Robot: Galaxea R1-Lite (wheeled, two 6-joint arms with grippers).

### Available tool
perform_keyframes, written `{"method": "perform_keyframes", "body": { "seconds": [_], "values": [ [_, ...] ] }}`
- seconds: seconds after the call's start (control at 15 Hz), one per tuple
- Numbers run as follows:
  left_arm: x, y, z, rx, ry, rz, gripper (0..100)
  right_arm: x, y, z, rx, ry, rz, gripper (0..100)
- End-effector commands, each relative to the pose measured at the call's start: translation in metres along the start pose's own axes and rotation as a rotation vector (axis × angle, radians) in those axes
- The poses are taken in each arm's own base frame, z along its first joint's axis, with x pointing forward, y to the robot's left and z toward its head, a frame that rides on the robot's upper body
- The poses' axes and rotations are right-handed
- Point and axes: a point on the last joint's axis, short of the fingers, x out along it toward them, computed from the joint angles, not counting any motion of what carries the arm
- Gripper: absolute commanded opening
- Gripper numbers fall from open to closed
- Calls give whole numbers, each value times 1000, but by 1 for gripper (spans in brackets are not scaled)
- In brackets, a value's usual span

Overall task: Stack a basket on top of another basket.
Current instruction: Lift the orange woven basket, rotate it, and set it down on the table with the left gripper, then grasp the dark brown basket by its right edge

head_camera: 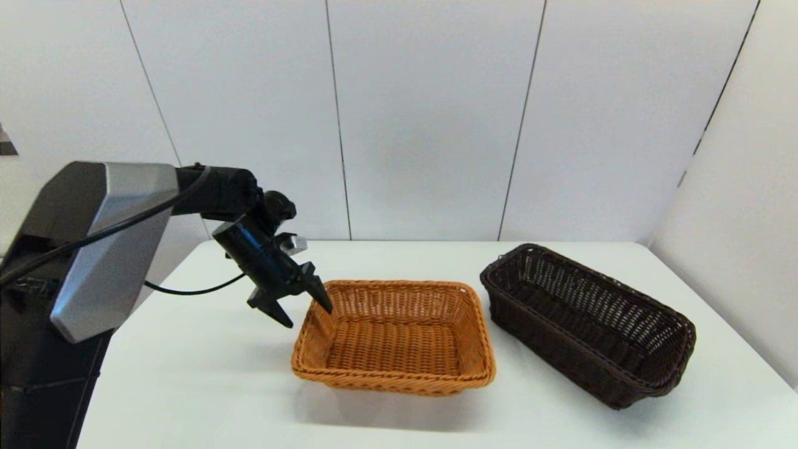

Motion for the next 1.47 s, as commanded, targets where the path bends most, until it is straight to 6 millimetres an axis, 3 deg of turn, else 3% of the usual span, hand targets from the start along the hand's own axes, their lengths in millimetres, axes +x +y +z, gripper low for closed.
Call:
{"method": "perform_keyframes", "body": {
  "seconds": [0.07,0.13,0.27,0.4,0.53,0.67,0.87,0.93,1.13,1.47],
  "values": [
    [-123,-17,-38,47,-346,-49,100,0,0,0,0,1,0,100],
    [-156,-22,-57,61,-439,-62,100,0,0,0,0,1,0,100],
    [-205,-31,-102,40,-571,-60,100,0,0,0,0,1,0,100],
    [-245,-41,-163,-10,-747,21,100,0,0,0,0,1,0,100],
    [-270,-51,-238,-8,-912,105,100,0,0,0,0,1,0,100],
    [-281,-56,-308,21,-1031,131,100,0,0,0,0,1,0,100],
    [-270,-50,-395,23,-1107,164,100,0,0,0,0,1,0,100],
    [-258,-43,-425,55,-1135,172,100,0,0,0,0,1,0,100],
    [-218,-23,-471,71,-1151,179,100,0,0,0,0,1,0,100],
    [-171,2,-528,110,-1275,213,100,0,0,0,0,1,0,100]
  ]
}}
